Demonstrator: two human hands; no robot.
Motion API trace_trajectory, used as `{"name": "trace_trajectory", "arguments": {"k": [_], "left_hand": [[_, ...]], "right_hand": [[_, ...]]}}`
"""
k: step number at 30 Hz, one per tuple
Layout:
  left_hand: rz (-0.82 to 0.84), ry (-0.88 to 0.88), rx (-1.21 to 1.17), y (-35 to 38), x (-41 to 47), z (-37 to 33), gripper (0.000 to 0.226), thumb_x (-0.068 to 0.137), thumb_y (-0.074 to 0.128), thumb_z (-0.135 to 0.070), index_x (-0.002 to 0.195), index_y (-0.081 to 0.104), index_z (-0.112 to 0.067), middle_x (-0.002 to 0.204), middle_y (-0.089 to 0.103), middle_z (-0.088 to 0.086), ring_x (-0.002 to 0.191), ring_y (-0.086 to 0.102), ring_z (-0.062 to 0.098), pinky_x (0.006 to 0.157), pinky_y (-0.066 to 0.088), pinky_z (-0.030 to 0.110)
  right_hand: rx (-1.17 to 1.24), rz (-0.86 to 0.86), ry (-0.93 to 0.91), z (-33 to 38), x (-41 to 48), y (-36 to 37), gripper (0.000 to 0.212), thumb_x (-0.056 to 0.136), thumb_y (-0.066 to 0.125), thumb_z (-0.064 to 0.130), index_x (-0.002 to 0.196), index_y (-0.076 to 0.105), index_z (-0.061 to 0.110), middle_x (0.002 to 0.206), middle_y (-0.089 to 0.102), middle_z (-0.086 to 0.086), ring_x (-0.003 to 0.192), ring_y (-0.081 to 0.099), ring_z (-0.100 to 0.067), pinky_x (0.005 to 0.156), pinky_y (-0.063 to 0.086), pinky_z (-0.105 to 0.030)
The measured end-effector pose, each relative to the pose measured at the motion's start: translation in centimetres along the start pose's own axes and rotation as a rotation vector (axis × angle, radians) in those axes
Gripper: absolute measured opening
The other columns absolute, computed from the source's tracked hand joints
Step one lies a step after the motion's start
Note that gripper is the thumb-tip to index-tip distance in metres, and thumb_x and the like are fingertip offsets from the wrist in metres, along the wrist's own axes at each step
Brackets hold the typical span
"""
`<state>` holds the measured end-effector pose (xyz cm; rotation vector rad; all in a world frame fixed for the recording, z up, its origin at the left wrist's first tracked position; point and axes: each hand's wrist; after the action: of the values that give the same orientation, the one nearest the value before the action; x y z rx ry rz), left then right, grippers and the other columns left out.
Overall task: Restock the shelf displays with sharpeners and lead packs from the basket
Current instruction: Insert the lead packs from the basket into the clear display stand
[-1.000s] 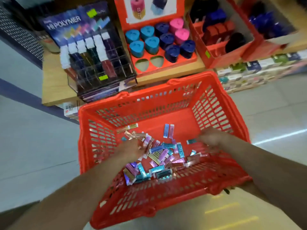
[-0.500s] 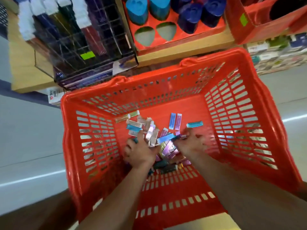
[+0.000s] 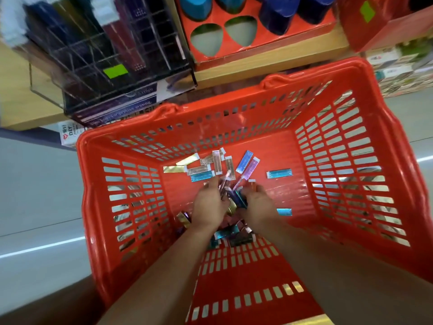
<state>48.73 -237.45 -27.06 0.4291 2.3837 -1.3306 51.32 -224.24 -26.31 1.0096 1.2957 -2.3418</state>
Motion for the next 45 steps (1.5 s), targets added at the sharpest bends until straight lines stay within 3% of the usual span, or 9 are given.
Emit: {"name": "trace_trajectory", "arguments": {"k": [6, 10, 14, 18, 25, 27, 34, 41, 45], "left_hand": [[0.065, -0.218, -0.245, -2.5, 0.8, 0.5, 0.010, 0.086, 0.065, -0.020, 0.092, 0.067, -0.012, 0.075, 0.064, 0.000, 0.060, 0.057, 0.015, 0.048, 0.034, 0.021], [0.239, -0.540, -0.794, -5.0, 0.4, 0.1, 0.021, 0.087, 0.068, -0.019, 0.105, 0.068, -0.008, 0.094, 0.073, 0.004, 0.078, 0.068, 0.019, 0.082, 0.056, 0.038], [0.302, -0.499, -1.086, -8.3, -0.8, -2.6, 0.011, 0.087, 0.067, -0.012, 0.096, 0.066, -0.006, 0.080, 0.074, 0.002, 0.068, 0.067, 0.017, 0.074, 0.055, 0.033], [0.215, -0.330, -1.045, -10.6, -2.5, -6.1, 0.010, 0.089, 0.065, -0.009, 0.080, 0.070, -0.007, 0.080, 0.070, 0.016, 0.057, 0.064, 0.024, 0.058, 0.055, 0.035], [0.111, 0.076, -0.647, -14.6, -6.1, -8.9, 0.014, 0.080, 0.071, -0.015, 0.075, 0.069, -0.002, 0.067, 0.063, 0.012, 0.060, 0.048, 0.011, 0.057, 0.038, 0.024], [0.125, 0.147, -0.509, -15.9, -6.7, -9.5, 0.018, 0.078, 0.073, -0.021, 0.066, 0.064, -0.010, 0.055, 0.058, -0.005, 0.053, 0.043, 0.005, 0.057, 0.035, 0.023], [0.085, 0.213, -0.368, -22.1, -9.1, -11.9, 0.017, 0.075, 0.081, -0.022, 0.088, 0.071, -0.021, 0.061, 0.067, -0.003, 0.040, 0.047, -0.004, 0.045, 0.036, 0.011], [-0.112, 0.290, -0.545, -25.8, -10.0, -12.6, 0.013, 0.070, 0.084, -0.022, 0.072, 0.072, -0.028, 0.076, 0.070, 0.014, 0.063, 0.061, 0.015, 0.069, 0.054, 0.038], [-0.233, 0.363, -0.579, -25.9, -10.3, -13.3, 0.015, 0.072, 0.082, -0.020, 0.073, 0.068, -0.026, 0.068, 0.067, 0.002, 0.058, 0.056, 0.007, 0.057, 0.049, 0.025]], "right_hand": [[0.375, 0.198, 0.014, -0.3, 0.1, -2.3, 0.046, 0.095, 0.058, 0.021, 0.139, 0.048, 0.030, 0.109, 0.065, -0.008, 0.080, 0.061, -0.020, 0.070, 0.051, -0.028], [0.668, 0.441, 0.060, 0.8, -0.5, -6.3, 0.076, 0.099, 0.051, 0.009, 0.151, 0.010, 0.046, 0.118, 0.052, -0.010, 0.063, 0.061, -0.016, 0.046, 0.045, -0.025], [1.087, 0.403, 0.141, 2.7, -1.4, -8.2, 0.059, 0.091, 0.048, -0.008, 0.140, 0.046, 0.025, 0.121, 0.057, -0.016, 0.086, 0.069, -0.031, 0.045, 0.046, -0.027], [1.377, 0.377, 0.142, 5.8, -4.0, -9.9, 0.019, 0.090, 0.044, 0.017, 0.096, 0.062, 0.013, 0.073, 0.057, -0.007, 0.052, 0.053, -0.018, 0.052, 0.039, -0.026], [1.392, 0.108, 0.009, 8.4, -7.6, -11.3, 0.107, 0.047, 0.091, 0.054, 0.137, 0.050, 0.013, 0.116, 0.070, -0.013, 0.097, 0.069, -0.027, 0.088, 0.055, -0.044], [1.420, 0.098, -0.059, 8.8, -8.5, -11.8, 0.097, 0.050, 0.091, 0.051, 0.134, 0.055, 0.017, 0.118, 0.069, -0.013, 0.107, 0.065, -0.027, 0.099, 0.049, -0.050], [1.553, 0.154, -0.186, 9.4, -12.0, -14.6, 0.013, 0.082, 0.073, 0.026, 0.086, 0.069, 0.014, 0.076, 0.069, -0.012, 0.057, 0.063, -0.023, 0.050, 0.050, -0.028], [1.407, 0.409, -0.266, 10.8, -14.3, -16.8, 0.015, 0.085, 0.063, 0.020, 0.091, 0.064, 0.007, 0.066, 0.053, -0.005, 0.050, 0.044, -0.014, 0.039, 0.038, -0.022], [1.577, 0.450, -0.350, 11.4, -14.8, -16.7, 0.039, 0.083, 0.066, 0.037, 0.109, 0.067, 0.008, 0.074, 0.056, -0.003, 0.051, 0.040, -0.008, 0.036, 0.035, -0.016]]}}
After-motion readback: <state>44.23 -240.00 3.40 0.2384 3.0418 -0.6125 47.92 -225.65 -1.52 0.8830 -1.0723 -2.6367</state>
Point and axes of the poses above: each hand's wrist, its own x-axis towards the middle knuckle, its own y-axis out of the palm, z = x × y
